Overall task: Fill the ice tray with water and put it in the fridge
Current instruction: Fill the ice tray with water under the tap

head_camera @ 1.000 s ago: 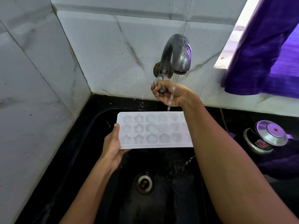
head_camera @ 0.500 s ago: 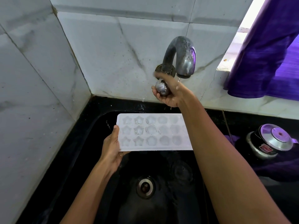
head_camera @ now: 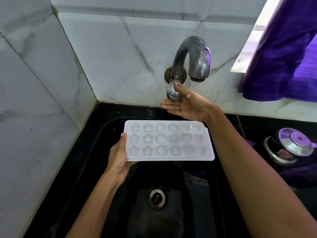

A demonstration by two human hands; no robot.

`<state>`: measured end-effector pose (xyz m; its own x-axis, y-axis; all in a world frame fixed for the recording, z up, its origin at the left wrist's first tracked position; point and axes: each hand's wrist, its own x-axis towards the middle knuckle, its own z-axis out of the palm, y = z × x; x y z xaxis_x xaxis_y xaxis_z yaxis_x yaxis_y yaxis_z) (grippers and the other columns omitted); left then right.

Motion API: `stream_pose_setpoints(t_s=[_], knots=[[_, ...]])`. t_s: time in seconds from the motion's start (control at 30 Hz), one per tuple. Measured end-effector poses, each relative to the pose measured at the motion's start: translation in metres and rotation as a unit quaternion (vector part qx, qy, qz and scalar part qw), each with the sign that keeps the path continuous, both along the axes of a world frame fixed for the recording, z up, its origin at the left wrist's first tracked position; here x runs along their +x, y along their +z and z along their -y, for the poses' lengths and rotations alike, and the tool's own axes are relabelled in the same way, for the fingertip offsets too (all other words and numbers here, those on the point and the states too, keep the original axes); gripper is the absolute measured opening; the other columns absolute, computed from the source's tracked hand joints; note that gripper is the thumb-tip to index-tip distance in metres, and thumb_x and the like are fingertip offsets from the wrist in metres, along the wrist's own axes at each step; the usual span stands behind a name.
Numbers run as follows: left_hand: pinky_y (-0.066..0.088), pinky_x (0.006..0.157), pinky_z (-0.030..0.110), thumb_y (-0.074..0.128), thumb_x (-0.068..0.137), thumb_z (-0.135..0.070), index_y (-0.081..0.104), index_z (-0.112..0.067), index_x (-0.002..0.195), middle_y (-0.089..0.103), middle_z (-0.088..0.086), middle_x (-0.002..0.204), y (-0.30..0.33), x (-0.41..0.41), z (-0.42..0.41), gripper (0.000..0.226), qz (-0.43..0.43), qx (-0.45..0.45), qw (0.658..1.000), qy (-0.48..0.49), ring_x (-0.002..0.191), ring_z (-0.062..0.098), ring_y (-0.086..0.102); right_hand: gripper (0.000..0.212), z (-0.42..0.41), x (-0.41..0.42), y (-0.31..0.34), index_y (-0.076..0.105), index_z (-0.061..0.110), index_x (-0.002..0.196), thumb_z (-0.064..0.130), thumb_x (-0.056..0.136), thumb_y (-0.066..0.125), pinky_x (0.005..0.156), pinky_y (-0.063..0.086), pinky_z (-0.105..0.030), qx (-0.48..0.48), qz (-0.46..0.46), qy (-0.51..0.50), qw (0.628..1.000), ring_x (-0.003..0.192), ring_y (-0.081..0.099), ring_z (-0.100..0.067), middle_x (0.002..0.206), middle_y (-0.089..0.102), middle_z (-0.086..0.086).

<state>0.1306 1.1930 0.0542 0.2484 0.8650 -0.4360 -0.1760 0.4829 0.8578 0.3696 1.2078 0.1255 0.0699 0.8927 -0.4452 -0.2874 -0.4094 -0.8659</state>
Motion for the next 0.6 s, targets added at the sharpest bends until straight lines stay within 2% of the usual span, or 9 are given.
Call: stream_pose_setpoints(t_s=[0.07, 0.1, 0.13, 0.2, 0.23, 0.3, 0.4, 0.6], knots=[[0.058, 0.055, 0.028, 0.039, 0.096, -0.042, 0.064, -0.014, 0.107, 0.072, 0.006, 0.098, 0.002, -0.002, 0.001, 0.039, -0.007, 0.006, 1.0, -0.002, 0.081, 0.018, 0.072, 0.069, 0.022, 0.008, -0.002, 0.055, 0.007, 0.121, 0.06, 0.076, 0.064, 0.101, 0.045, -0.033, -0.021, 0.224, -0.011, 0.974, 0.112, 0.06, -0.02, 0.126, 0.06, -0.012], [0.057, 0.054, 0.027, 0.039, 0.096, -0.042, 0.064, -0.014, 0.109, 0.072, 0.005, 0.097, 0.003, -0.003, 0.002, 0.04, -0.007, 0.007, 1.0, -0.002, 0.079, 0.017, 0.072, 0.071, 0.035, 0.014, -0.004, 0.054, 0.008, 0.124, 0.06, 0.076, 0.065, 0.098, 0.045, -0.031, -0.009, 0.304, -0.052, 0.951, 0.112, 0.058, -0.017, 0.125, 0.06, -0.005], [0.057, 0.054, 0.027, 0.038, 0.097, -0.042, 0.063, -0.013, 0.11, 0.072, 0.005, 0.096, 0.004, -0.003, 0.004, 0.04, -0.007, 0.006, 1.0, -0.003, 0.078, 0.017, 0.072, 0.067, 0.052, 0.018, -0.006, 0.053, 0.01, 0.128, 0.055, 0.08, 0.065, 0.094, 0.043, -0.027, 0.007, 0.347, -0.109, 0.932, 0.111, 0.055, -0.014, 0.122, 0.058, 0.0], [0.057, 0.053, 0.027, 0.038, 0.097, -0.041, 0.062, -0.012, 0.113, 0.071, 0.006, 0.099, 0.005, -0.002, 0.007, 0.041, -0.007, 0.003, 1.0, -0.004, 0.08, 0.018, 0.071, 0.05, 0.085, 0.024, -0.017, 0.052, 0.012, 0.13, 0.041, 0.091, 0.058, 0.088, 0.039, -0.024, 0.008, 0.354, -0.204, 0.913, 0.107, 0.052, -0.01, 0.119, 0.056, 0.003], [0.057, 0.053, 0.027, 0.038, 0.097, -0.042, 0.062, -0.012, 0.115, 0.071, 0.007, 0.101, 0.006, -0.002, 0.01, 0.042, -0.009, 0.003, 1.0, -0.005, 0.083, 0.02, 0.071, 0.041, 0.101, 0.026, -0.027, 0.054, 0.011, 0.128, 0.035, 0.094, 0.054, 0.088, 0.041, -0.025, -0.008, 0.343, -0.214, 0.915, 0.107, 0.054, -0.011, 0.121, 0.059, 0.001], [0.057, 0.053, 0.027, 0.037, 0.097, -0.041, 0.06, -0.012, 0.117, 0.069, 0.009, 0.105, 0.008, -0.001, 0.015, 0.042, -0.011, 0.004, 1.0, -0.007, 0.089, 0.022, 0.068, 0.03, 0.128, 0.023, -0.044, 0.062, 0.009, 0.116, 0.028, 0.099, 0.047, 0.091, 0.048, -0.032, -0.047, 0.28, -0.18, 0.942, 0.103, 0.063, -0.018, 0.116, 0.067, -0.008], [0.057, 0.052, 0.027, 0.037, 0.098, -0.041, 0.06, -0.012, 0.117, 0.069, 0.009, 0.105, 0.01, -0.003, 0.024, 0.041, -0.016, 0.012, 1.0, -0.013, 0.089, 0.022, 0.068, 0.022, 0.159, 0.004, -0.051, 0.067, 0.016, 0.097, 0.017, 0.099, 0.046, 0.083, 0.055, -0.037, -0.049, 0.227, -0.146, 0.962, 0.091, 0.069, -0.021, 0.099, 0.073, -0.007], [0.059, 0.059, 0.033, 0.035, 0.1, -0.035, 0.052, -0.016, 0.113, 0.067, 0.005, 0.107, 0.007, -0.014, 0.043, 0.028, -0.048, 0.051, 0.997, -0.022, 0.091, 0.022, 0.067, 0.021, 0.181, -0.004, -0.051, 0.058, 0.009, 0.111, 0.001, 0.097, 0.045, 0.061, 0.058, -0.024, -0.034, 0.209, -0.16, 0.964, 0.079, 0.067, -0.018, 0.095, 0.069, -0.009]])
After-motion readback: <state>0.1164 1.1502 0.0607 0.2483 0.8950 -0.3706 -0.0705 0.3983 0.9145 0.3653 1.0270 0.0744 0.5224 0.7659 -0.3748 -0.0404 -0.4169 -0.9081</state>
